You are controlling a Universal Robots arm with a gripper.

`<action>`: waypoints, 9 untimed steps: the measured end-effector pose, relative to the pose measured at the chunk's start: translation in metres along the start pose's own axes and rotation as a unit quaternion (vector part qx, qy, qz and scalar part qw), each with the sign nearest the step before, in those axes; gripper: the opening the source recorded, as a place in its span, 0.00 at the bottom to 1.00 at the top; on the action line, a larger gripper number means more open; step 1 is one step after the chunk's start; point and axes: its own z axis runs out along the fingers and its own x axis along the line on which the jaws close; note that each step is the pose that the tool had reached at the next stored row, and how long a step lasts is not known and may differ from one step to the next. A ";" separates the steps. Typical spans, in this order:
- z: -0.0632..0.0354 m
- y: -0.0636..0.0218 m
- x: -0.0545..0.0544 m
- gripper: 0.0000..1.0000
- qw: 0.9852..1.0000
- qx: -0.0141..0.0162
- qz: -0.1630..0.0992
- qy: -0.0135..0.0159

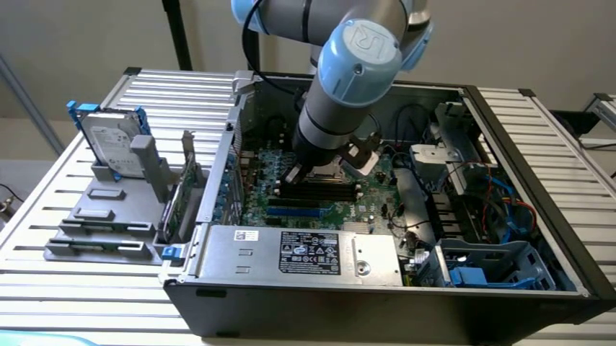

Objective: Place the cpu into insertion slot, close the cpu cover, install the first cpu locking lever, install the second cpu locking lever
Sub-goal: 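Install the second cpu locking lever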

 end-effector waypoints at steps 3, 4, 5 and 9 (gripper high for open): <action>0.0009 -0.0003 0.000 0.11 1.000 0.000 0.000 0.000; 0.0012 -0.0005 0.001 0.11 1.000 0.000 0.000 0.000; 0.0014 -0.0006 0.001 0.11 1.000 0.000 -0.001 0.000; 0.0027 -0.0010 0.002 0.11 1.000 0.000 -0.001 0.000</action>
